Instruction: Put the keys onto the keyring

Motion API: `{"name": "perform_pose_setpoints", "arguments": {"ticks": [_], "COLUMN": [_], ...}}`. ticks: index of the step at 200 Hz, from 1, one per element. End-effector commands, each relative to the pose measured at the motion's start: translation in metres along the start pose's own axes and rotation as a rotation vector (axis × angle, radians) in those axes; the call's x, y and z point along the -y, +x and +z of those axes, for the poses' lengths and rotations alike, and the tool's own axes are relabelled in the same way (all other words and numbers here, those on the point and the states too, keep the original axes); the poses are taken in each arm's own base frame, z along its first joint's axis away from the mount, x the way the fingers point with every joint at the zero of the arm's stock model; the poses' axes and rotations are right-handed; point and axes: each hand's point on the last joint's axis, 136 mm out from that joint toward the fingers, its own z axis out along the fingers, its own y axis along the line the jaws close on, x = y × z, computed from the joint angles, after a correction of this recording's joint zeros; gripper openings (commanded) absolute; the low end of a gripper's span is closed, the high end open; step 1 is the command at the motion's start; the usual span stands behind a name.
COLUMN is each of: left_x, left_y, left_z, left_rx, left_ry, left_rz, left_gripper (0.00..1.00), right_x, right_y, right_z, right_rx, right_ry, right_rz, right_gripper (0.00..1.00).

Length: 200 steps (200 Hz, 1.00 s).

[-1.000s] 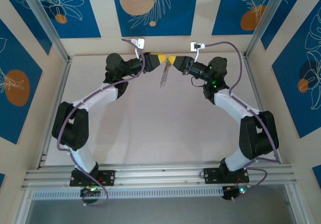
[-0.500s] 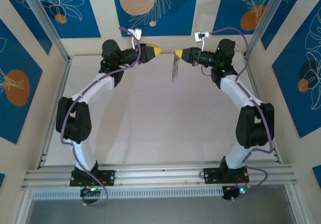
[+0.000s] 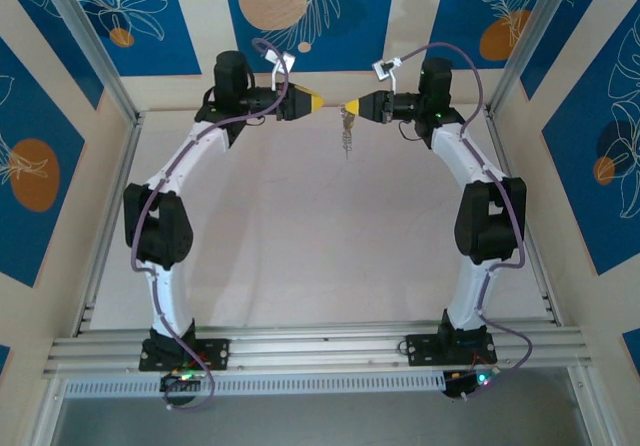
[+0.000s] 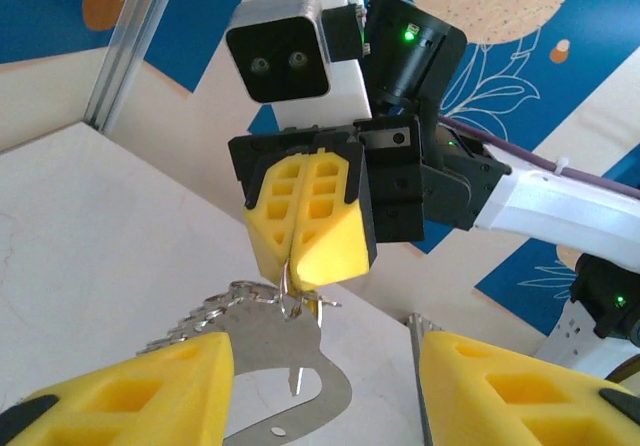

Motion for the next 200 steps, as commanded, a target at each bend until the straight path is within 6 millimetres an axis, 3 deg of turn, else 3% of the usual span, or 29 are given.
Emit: {"name": "perform_pose_setpoints", "arguments": {"ticks": [1, 62, 200], "left_x": [-0.013, -0.018, -0.022], "left_y": [0.021, 0.022, 0.03], "left_z": [-0.004, 0.002, 0.011], "left_rx": [-0.089, -0.114, -0.13], "left_ry": [-0.033, 0.026, 0.083], "left_rz": [0.01, -0.009, -0.041], "left_gripper": [0.52, 0.47, 0.42], "right_x": [-0.004, -0.007, -0.002], "right_y": [0.006, 0.017, 0.021], "right_z": [0.005, 0.024, 0.037], "right_rx": [-0.049, -0.108, -0.127], "right_ry": [-0.054, -0.089, -0.096], "right_rz": [0.019, 0.029, 0.042], "right_gripper": [0.0, 0.0, 0.0]}}
